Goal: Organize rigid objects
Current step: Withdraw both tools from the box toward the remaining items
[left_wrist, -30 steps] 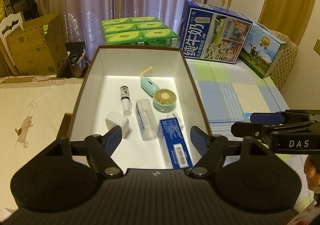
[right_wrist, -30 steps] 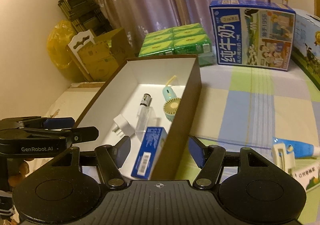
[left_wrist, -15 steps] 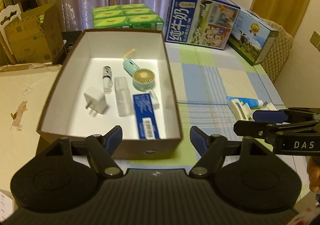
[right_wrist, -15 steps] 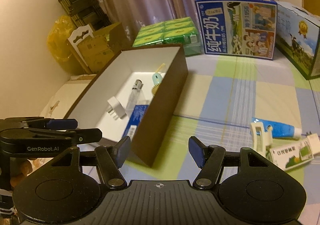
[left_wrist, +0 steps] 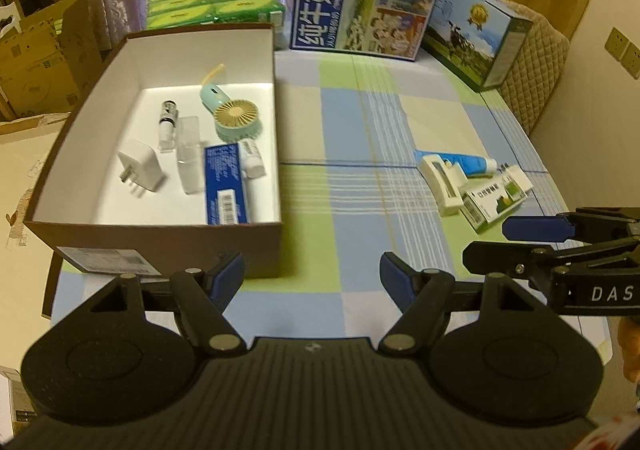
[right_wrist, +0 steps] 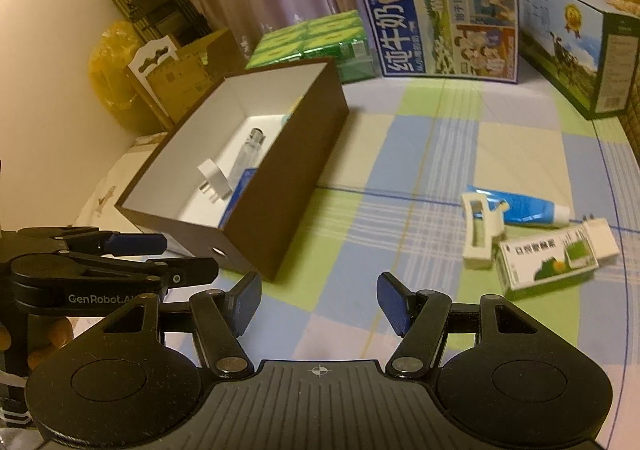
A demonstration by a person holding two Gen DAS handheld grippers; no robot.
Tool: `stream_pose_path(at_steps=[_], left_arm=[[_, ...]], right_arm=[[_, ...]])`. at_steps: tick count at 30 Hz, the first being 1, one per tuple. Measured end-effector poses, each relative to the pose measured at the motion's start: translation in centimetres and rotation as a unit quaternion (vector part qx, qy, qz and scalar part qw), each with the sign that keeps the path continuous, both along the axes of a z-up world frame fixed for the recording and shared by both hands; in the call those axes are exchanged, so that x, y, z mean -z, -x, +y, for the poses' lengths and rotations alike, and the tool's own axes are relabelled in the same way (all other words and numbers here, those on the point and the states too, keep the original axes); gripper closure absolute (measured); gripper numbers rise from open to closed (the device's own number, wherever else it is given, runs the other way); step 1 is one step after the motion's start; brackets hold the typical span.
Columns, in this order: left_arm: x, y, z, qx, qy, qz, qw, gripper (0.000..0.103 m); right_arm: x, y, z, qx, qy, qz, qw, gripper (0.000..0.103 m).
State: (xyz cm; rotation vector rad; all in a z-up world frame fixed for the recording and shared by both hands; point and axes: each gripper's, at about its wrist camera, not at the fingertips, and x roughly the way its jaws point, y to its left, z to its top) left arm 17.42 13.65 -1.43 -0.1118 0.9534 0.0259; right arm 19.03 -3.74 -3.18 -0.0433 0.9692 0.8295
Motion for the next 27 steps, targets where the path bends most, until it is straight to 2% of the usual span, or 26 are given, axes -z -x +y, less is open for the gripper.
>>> stream_pose_path(at_steps=[11,27], left_arm=[[1.3,-0.8,-3.6,0.027,0.002,0.021,0.9994,0.032],[3.8,-5.2,-8.9,0.094,0.015,0.049,0.9942,0.032]], right_arm=[[1.5,-1.0,-4.4,0.040,0.016,0.034,0.998,0.042],[3.7,-4.2,-11.6,0.163,0.036,0.060,0.984,0.042]])
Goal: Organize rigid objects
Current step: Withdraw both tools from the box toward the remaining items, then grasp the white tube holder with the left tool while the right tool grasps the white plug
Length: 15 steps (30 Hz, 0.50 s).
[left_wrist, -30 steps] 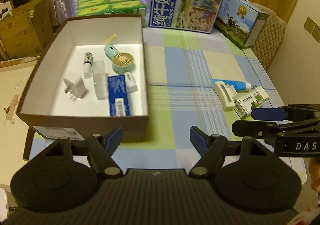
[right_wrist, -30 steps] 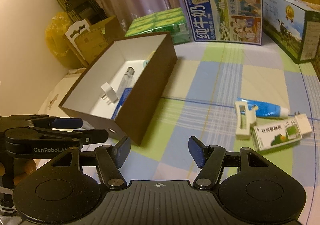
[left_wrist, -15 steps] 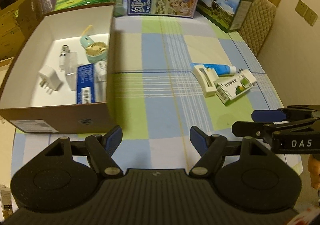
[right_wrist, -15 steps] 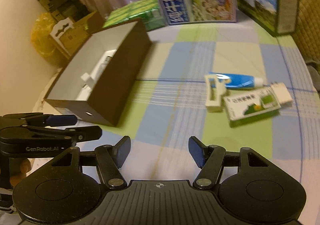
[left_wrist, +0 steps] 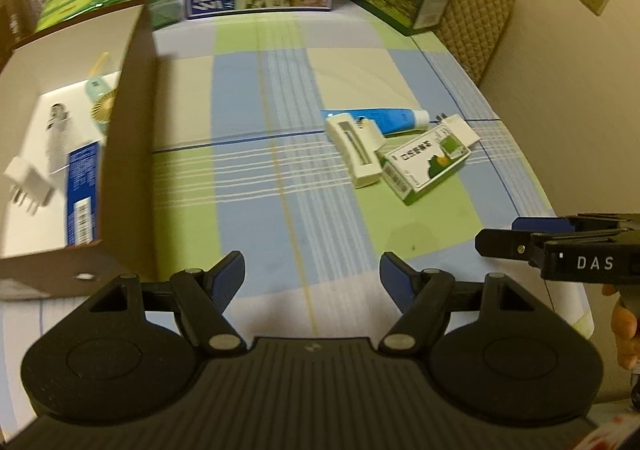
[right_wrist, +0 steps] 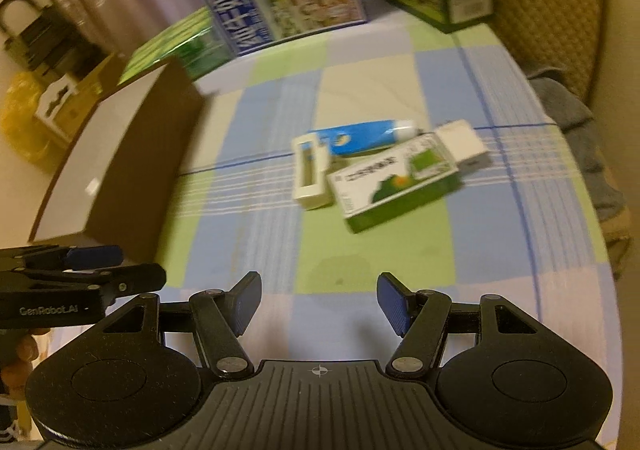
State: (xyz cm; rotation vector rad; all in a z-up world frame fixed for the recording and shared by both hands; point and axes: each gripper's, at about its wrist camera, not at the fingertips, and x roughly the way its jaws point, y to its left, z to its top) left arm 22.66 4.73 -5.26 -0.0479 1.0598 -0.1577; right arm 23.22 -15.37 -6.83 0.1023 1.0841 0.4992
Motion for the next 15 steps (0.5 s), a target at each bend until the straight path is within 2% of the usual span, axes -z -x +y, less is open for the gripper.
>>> stream_pose_path(at_steps=[6,15], left_arm=[[0.7,-2.1,-1.7,0.027,0.008,0.001,0.9996,0.032],[2.0,-5.7,-4.0,0.049,0.014,-0.005,0.9987,0.035]], right_arm=[[0.8,-1.4,-2.3,0.047,0.010,-0.002,0.999,0.042],[1.5,-3.9,-4.1,0.070,0.018,-0.016,0.997,0.042]])
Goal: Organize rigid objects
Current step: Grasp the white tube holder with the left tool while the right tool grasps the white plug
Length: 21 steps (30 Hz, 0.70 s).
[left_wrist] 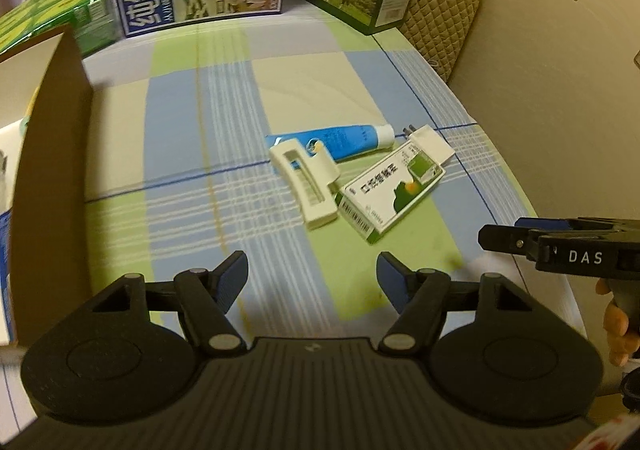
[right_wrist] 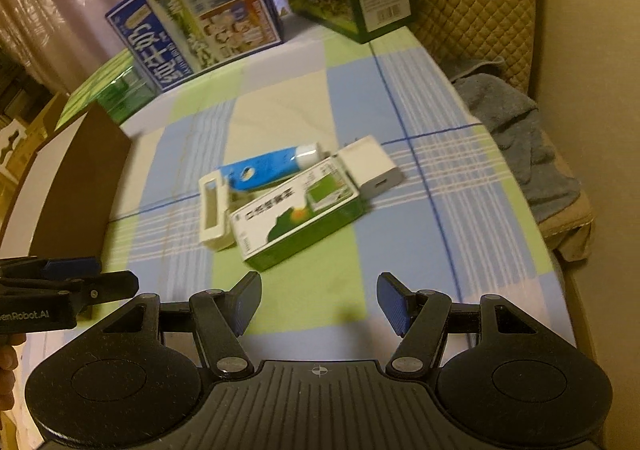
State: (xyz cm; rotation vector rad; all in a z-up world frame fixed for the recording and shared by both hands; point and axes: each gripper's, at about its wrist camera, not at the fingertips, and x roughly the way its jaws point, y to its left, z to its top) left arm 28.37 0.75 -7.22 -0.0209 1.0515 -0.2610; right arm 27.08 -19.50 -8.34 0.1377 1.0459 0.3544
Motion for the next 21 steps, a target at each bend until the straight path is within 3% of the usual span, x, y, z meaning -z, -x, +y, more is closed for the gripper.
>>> stream_pose_path(at_steps=[13,21], left_arm=[[2.8,-5.3,-1.8,-0.020,0.024,0.012,0.9994,0.035],[5.0,-8.7,-2.6,-0.040,0.017,0.020,0.9989,0.035]], right_arm=[[1.7,-4.7,-2.0,0.010,0.018,-0.010,1.000,0.042],[2.9,-7.0,-3.2,0.014,0.024,-0.006,1.000,0.042]])
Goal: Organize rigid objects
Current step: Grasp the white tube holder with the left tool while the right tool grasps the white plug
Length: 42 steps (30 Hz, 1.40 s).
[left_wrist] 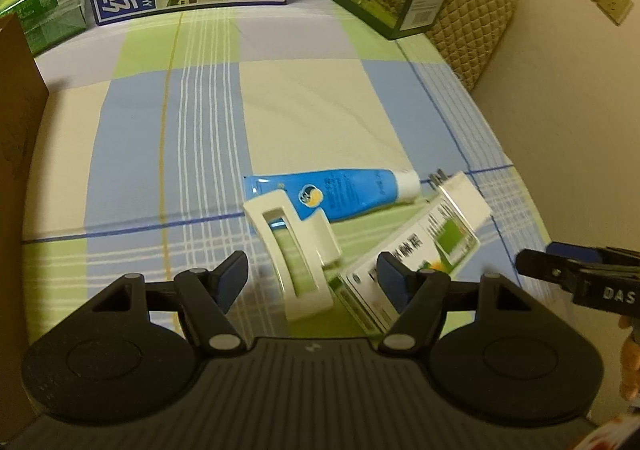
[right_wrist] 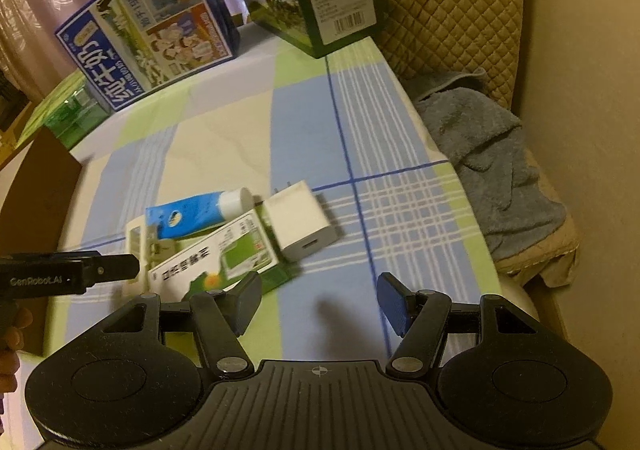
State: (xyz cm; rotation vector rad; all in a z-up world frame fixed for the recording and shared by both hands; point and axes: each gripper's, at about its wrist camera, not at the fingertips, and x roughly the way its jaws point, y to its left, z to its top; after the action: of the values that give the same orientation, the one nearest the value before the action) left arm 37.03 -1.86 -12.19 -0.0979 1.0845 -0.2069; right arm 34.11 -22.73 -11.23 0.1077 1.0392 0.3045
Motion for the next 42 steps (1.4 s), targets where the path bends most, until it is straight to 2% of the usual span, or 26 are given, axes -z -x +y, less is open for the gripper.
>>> stream_pose_path(at_steps=[7,11,14,18,21,26,31,36,39,42], left_arm=[[2.1,-1.8,0.2,-0.020,-0.011,0.020,0.9996,0.036],[2.8,-2.2,0.4,-0.027,-0.010,0.025,0.9993,0.045],[3.1,-2.1,0.5,-0.026,-0.016,0.024,0.9992,0.059],[2.8,-1.6,1.4,-0.020,-0.025,0.015,0.9994,0.065],[2.6,-1.1,2.5,-0.017,-0.032,0.012,0.9993,0.066],[2.6,-0.1,4.9,-0.037,-0.040,0.014,0.9984,0.066],[2.5,0.9,6.9,-0.056,-0.041,0.017,0.9974,0.066],[2.4,1.7,7.9,-0.067,-0.036,0.020,0.9969,0.066],[2.4,2.2,8.4,-0.072,-0.032,0.020,0.9967,0.066],[2.4,2.4,8.6,-0.071,-0.030,0.019,0.9968,0.066]], right_arm=[[0.7,-1.5,-0.4,-0.009,0.004,-0.003,1.000,0.042],[1.2,-2.3,-0.1,-0.022,0.010,-0.004,1.000,0.042],[1.5,-2.9,0.2,-0.035,0.015,-0.007,0.999,0.042],[1.8,-3.5,0.7,-0.052,0.020,-0.010,0.998,0.042],[2.1,-3.9,1.2,-0.068,0.022,-0.013,0.997,0.042],[2.7,-4.9,2.0,-0.095,0.029,-0.014,0.995,0.042],[3.2,-6.0,2.9,-0.128,0.017,-0.020,0.991,0.042],[3.4,-7.5,3.3,-0.134,0.004,-0.010,0.991,0.042],[3.4,-8.2,3.2,-0.133,0.017,-0.008,0.991,0.045],[3.8,-8.2,3.6,-0.157,0.029,0.002,0.987,0.049]])
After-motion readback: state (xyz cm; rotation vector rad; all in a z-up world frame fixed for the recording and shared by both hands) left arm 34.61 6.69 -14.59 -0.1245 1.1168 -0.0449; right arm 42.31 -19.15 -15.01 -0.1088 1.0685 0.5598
